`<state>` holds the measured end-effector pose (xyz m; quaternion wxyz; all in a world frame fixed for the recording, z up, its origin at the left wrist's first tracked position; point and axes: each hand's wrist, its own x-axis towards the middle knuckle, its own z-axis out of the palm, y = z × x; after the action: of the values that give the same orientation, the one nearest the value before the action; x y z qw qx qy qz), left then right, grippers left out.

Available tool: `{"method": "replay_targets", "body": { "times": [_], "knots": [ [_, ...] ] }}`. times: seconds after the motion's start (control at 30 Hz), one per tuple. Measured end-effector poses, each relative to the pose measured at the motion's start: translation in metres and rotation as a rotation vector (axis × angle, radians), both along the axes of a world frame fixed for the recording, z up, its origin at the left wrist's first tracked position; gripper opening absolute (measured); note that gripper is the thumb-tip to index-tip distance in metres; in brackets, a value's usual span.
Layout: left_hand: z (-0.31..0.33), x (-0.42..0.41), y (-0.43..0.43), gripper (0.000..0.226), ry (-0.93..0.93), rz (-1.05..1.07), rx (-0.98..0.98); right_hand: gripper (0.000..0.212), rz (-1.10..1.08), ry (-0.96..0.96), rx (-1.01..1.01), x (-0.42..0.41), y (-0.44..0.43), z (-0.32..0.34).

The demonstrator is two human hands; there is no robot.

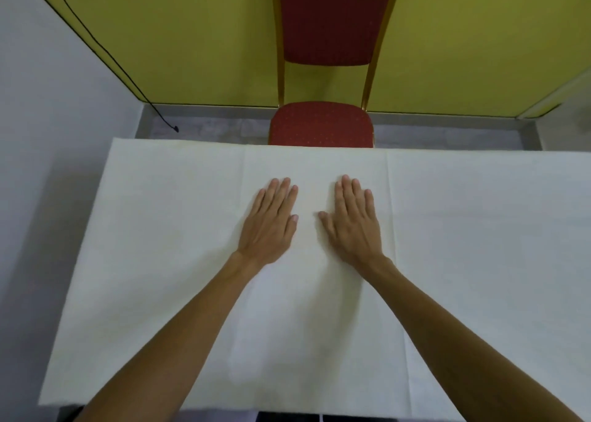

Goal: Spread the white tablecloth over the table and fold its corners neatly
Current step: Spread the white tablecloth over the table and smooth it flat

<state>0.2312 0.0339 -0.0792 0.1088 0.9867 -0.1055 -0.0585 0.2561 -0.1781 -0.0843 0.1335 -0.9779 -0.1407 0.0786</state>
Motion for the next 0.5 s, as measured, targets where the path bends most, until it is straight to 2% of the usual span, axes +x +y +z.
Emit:
{"method": "replay_targets", "body": {
  "times": [0.13,0.23,0.33,0.43,0.5],
  "knots": [
    [-0.003,0.007,0.058,0.065,-0.032,0.031,0.089,0.08,-0.211,-0.004,-0.079,0.011,-0.068,-0.001],
    [-0.003,0.013,0.127,0.07,-0.032,0.176,0.141,0.082,-0.312,0.023,-0.063,0.018,-0.091,0.007],
    [0.004,0.026,0.153,0.073,-0.011,0.32,0.046,0.081,-0.309,-0.029,0.031,0.032,-0.041,0.014],
    [0.011,0.057,0.097,0.068,-0.093,0.152,-0.038,0.072,-0.084,-0.077,0.087,0.048,0.059,0.012],
    [0.01,0.073,0.065,0.066,-0.05,0.102,-0.069,0.068,-0.008,-0.06,0.082,0.06,0.109,0.006]
  ]
}}
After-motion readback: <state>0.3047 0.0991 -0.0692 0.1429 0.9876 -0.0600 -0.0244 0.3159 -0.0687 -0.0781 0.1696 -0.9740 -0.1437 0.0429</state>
